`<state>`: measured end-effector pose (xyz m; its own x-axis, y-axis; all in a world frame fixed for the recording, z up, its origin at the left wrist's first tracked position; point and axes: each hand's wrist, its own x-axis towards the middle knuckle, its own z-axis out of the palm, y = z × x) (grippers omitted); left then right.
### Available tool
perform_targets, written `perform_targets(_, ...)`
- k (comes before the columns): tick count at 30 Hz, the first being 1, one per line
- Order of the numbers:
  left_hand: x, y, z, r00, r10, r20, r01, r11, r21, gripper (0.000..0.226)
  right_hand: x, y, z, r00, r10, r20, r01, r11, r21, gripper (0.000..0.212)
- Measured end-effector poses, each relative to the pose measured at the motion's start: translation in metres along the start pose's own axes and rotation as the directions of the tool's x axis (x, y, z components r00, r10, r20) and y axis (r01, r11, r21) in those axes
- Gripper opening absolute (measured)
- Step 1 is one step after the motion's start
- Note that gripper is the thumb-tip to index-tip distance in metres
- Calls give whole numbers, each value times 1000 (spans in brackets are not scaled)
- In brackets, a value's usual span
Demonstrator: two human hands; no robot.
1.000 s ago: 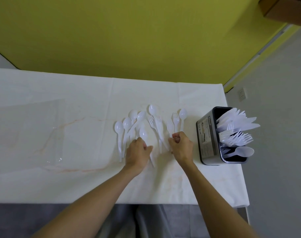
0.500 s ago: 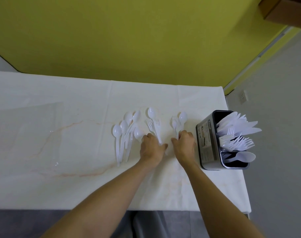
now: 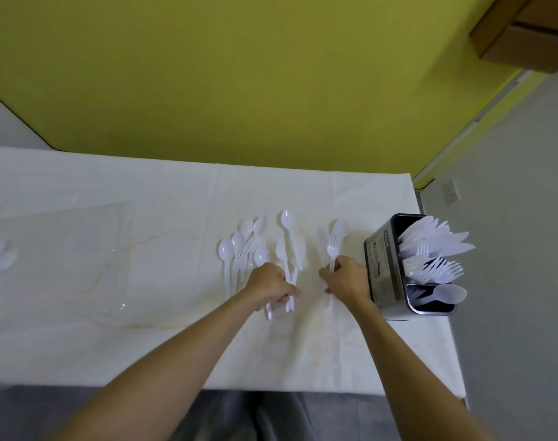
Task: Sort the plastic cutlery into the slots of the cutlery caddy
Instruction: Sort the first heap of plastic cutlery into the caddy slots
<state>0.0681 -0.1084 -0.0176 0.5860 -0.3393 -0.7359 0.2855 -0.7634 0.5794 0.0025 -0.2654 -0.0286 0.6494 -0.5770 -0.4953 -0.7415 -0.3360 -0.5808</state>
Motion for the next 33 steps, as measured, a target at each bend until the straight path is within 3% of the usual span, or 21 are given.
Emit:
perform_targets(4,-24,6,-17,987,-54,151,80,981,-176,25,-21,-7,-16,1000,-11,-3,11,963,269,4)
perform_targets(9,-45,26,-29,951,-100,294,80,994,81,14,-52,-9,-52,993,-118,-1,109,913,394,28)
perform_targets(12,-50,52,-21,956,124,267,-137,990,29,14,-69,-5,-85,980,-152,-127,193,874,445,33)
perform_targets(15,-49,82,4,917,393,70,-389,919,-73,27,-84,6,-119,947,-77,-312,242,810,534,26)
perform_targets(19,-45,115,52,856,513,-62,-516,851,-95,36,-85,38,-139,879,151,-452,215,720,660,20)
perform_targets(23,-46,132,91,803,568,-180,-582,812,-35,23,-78,49,-135,780,283,-558,223,708,670,17)
perform_targets(26,-53,140,106,737,634,-234,-648,761,23,13,-75,44,-131,731,243,-638,252,772,583,12)
perform_targets(29,-54,141,115,655,729,-199,-698,685,208,14,-74,45,-129,735,117,-668,221,890,399,13)
perform_targets(33,-43,139,116,652,753,-94,-682,635,363,23,-74,52,-133,771,5,-637,239,925,297,14)
